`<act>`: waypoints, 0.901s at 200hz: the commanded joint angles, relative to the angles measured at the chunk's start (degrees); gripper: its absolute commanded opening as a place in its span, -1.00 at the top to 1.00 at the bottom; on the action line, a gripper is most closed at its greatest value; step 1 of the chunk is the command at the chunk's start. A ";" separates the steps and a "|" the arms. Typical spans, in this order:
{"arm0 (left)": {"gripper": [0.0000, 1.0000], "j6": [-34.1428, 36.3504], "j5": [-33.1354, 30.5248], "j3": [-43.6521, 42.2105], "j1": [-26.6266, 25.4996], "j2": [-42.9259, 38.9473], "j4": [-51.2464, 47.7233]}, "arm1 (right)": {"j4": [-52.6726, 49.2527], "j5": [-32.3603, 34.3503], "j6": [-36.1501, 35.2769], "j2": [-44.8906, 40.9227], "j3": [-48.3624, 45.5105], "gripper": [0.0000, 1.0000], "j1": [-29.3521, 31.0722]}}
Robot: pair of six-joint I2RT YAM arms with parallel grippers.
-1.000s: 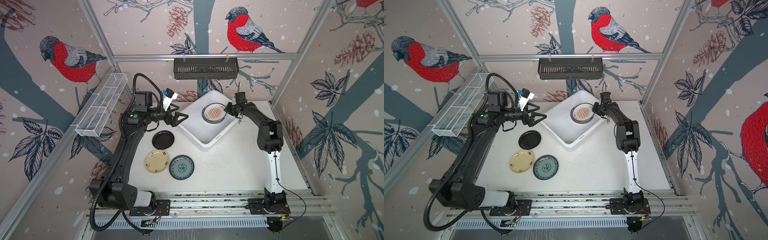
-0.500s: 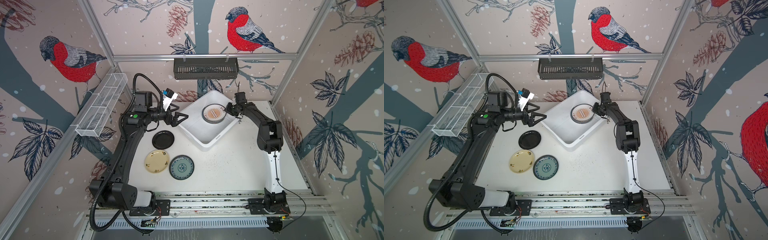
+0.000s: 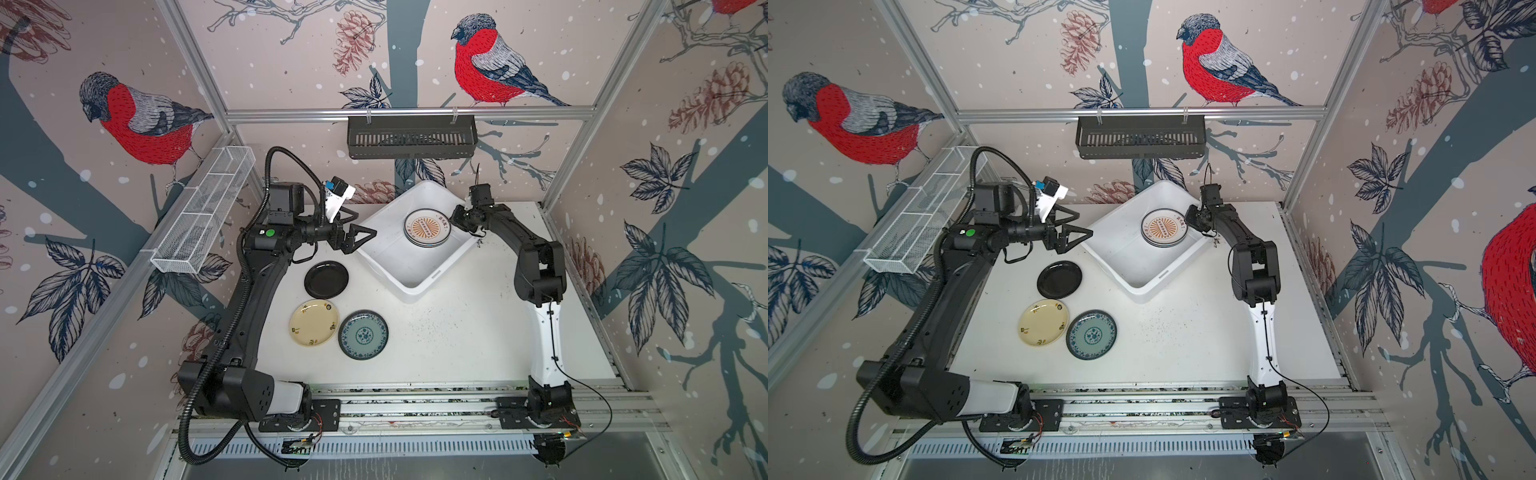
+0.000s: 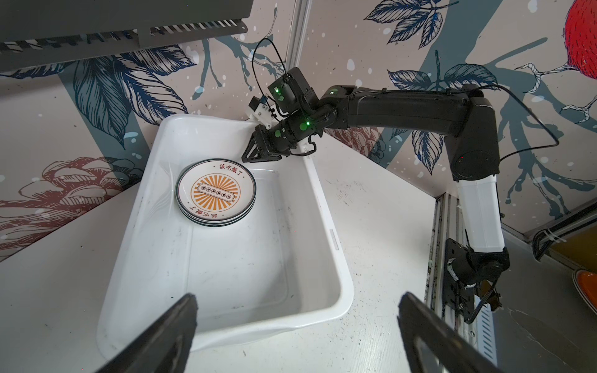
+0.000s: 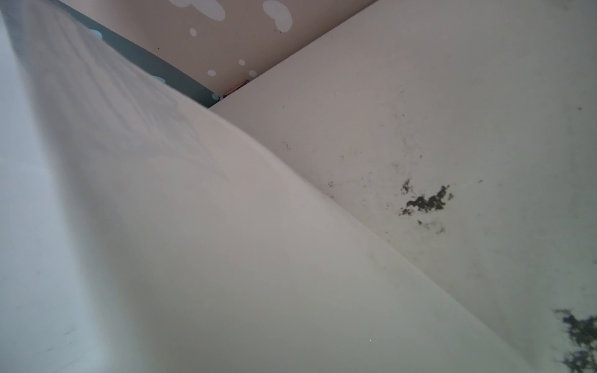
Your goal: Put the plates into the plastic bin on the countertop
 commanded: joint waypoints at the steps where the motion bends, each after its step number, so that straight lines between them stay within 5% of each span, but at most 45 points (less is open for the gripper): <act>1: -0.92 0.23 1.32 0.12 0.06 0.10 0.72 | -1.63 1.05 -0.39 -3.78 -1.76 0.45 0.43; 114: -0.93 -3.20 -5.73 -1.10 0.06 -0.66 4.65 | 6.64 -2.99 -4.88 -29.97 -21.25 0.51 1.52; 180: -0.94 -8.99 -6.98 -4.73 0.06 -3.18 9.43 | 12.06 -6.37 -6.24 -50.96 -43.64 0.50 7.13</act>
